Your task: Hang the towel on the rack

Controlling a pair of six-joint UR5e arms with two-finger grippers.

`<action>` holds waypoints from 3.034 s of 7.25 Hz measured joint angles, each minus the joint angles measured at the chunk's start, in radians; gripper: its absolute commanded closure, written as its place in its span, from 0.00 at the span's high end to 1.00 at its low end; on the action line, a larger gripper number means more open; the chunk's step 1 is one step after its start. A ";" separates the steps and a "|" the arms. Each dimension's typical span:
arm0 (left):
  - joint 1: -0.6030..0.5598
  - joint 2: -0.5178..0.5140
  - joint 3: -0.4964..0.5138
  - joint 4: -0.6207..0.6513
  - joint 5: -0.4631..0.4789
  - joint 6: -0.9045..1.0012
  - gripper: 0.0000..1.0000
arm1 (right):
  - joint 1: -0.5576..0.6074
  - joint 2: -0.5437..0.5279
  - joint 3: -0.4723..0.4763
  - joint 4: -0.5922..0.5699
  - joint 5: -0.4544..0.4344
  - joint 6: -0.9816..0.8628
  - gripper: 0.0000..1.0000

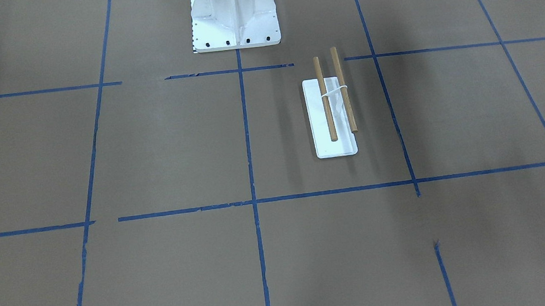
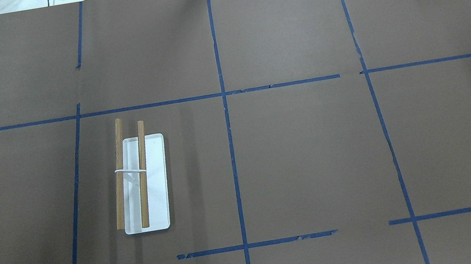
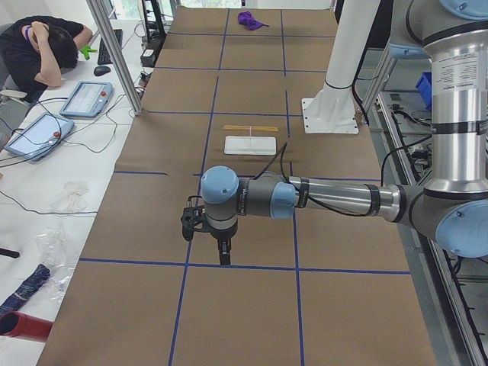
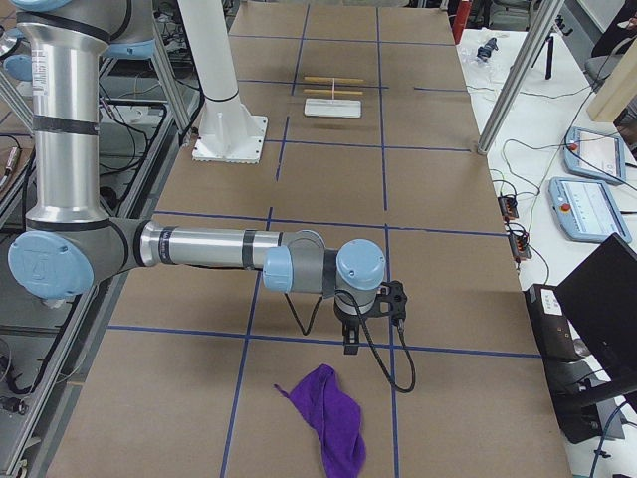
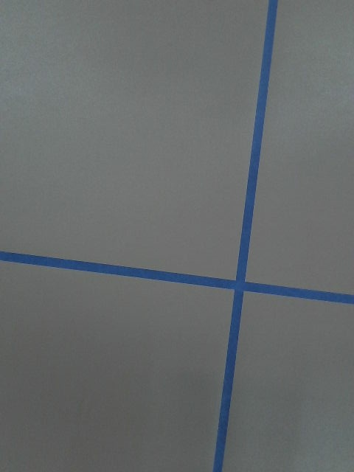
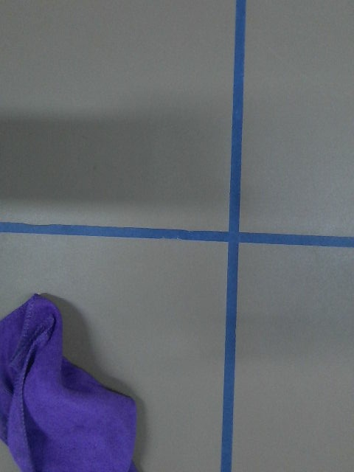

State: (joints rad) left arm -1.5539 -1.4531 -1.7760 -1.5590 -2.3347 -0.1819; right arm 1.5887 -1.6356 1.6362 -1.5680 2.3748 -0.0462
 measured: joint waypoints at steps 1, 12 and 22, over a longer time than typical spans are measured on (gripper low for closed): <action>0.000 -0.001 -0.001 -0.001 0.000 0.000 1.00 | 0.000 -0.001 -0.001 0.009 0.000 0.001 1.00; 0.000 -0.021 -0.033 -0.001 -0.027 -0.007 1.00 | -0.006 0.056 -0.508 0.531 -0.072 0.017 1.00; 0.000 -0.030 -0.040 -0.001 -0.030 -0.007 1.00 | -0.072 0.060 -0.648 0.595 -0.082 0.013 0.82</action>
State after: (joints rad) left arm -1.5539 -1.4829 -1.8157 -1.5601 -2.3645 -0.1887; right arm 1.5162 -1.5754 0.9886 -0.9726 2.2926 -0.0332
